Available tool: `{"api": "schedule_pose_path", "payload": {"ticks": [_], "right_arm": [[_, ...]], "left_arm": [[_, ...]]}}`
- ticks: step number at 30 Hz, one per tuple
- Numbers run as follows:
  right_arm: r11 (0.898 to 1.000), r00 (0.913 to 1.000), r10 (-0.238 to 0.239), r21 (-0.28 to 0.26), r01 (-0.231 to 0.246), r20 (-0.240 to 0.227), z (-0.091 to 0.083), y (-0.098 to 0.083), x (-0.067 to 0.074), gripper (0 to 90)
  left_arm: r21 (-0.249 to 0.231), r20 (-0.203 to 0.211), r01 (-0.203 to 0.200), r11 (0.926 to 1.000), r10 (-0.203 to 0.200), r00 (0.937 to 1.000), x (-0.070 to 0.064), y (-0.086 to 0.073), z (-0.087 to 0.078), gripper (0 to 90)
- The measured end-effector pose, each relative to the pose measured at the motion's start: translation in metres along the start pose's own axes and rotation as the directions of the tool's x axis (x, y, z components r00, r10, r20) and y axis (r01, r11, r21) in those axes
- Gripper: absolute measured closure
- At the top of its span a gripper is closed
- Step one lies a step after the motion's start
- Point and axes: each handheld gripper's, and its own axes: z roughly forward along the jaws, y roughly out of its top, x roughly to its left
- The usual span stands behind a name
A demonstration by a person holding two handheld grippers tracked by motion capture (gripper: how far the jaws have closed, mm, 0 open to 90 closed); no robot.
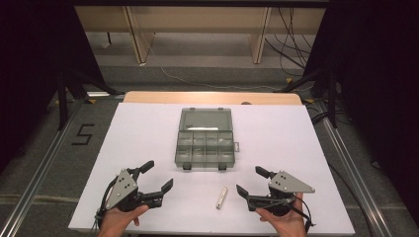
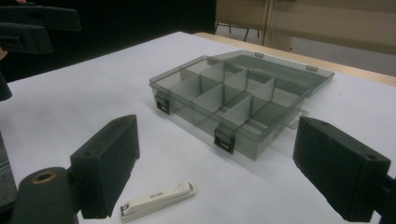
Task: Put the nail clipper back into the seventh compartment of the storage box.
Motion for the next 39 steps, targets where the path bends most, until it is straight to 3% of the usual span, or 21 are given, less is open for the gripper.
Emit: {"api": "schedule_pose_path", "payload": {"ticks": [2, 5, 8, 13, 14, 16, 17, 22, 25, 30, 36, 39], "right_arm": [[1.0, 0.9998, -0.009, 0.006, 0.009, -0.019, 0.001, 0.0, 0.0, 15.7], [1.0, 0.9996, -0.024, 0.013, 0.024, -0.012, 0.001, 0.0, 0.0, 15.7], [0.999, 1.0, -0.007, 0.033, 0.007, -0.007, 0.001, 0.0, 0.001, 15.7], [0.999, 0.9994, -0.033, 0.043, 0.033, -0.012, 0.005, 0.0, -0.001, 15.7], [0.995, 0.9985, -0.053, 0.085, 0.052, 0.009, 0.007, 0.002, 0.0, 15.6], [0.992, 0.9972, -0.075, 0.107, 0.073, 0.01, 0.01, 0.005, 0.001, 15.7], [0.993, 0.9974, -0.072, 0.093, 0.072, -0.004, 0.013, 0.004, 0.001, 15.7], [0.988, 0.9962, -0.086, 0.129, 0.087, -0.013, 0.021, 0.007, 0.0, 15.6], [0.984, 0.9968, -0.066, 0.161, 0.073, -0.046, 0.031, 0.008, -0.001, 15.7], [0.966, 0.9935, -0.072, 0.241, 0.092, -0.088, 0.049, 0.005, -0.003, 18.6], [0.955, 0.9878, -0.099, 0.269, 0.128, -0.12, 0.062, 0.006, -0.001, 24.3], [0.942, 0.9799, -0.12, 0.294, 0.163, -0.16, 0.07, 0.007, 0.001, 37.8]], "left_arm": [[0.0, -0.002, 0.001, 1.0, -0.001, 1.0, 0.0, 0.0, 0.0, 15.6], [0.0, -0.001, 0.0, 1.0, 0.0, 1.0, 0.0, 0.0, 0.0, 15.5], [0.0, 0.0, 0.001, 1.0, -0.001, 1.0, 0.0, 0.0, 0.0, 15.6], [0.0, -0.009, 0.008, 1.0, -0.008, 0.9999, 0.0, 0.0, 0.0, 15.6], [-0.001, -0.011, 0.009, 1.0, -0.009, 0.9999, 0.0, 0.0, 0.0, 15.6], [-0.001, -0.013, 0.008, 1.0, -0.008, 0.9999, 0.0, 0.0, 0.0, 15.6], [0.0, -0.013, 0.01, 1.0, -0.01, 0.9999, 0.0, 0.0, 0.0, 15.6], [0.0, -0.02, 0.004, 1.0, -0.004, 0.9998, 0.0, 0.0, 0.0, 15.6], [-0.002, -0.024, 0.008, 1.0, -0.008, 0.9997, 0.0, 0.0, 0.0, 15.6], [-0.002, -0.026, 0.006, 1.0, -0.006, 0.9996, 0.0, 0.0, 0.0, 15.6], [-0.003, -0.026, 0.007, 1.0, -0.007, 0.9996, 0.0, 0.0, 0.0, 15.6], [-0.003, -0.025, 0.007, 1.0, -0.007, 0.9997, 0.0, 0.0, 0.0, 15.6]]}}
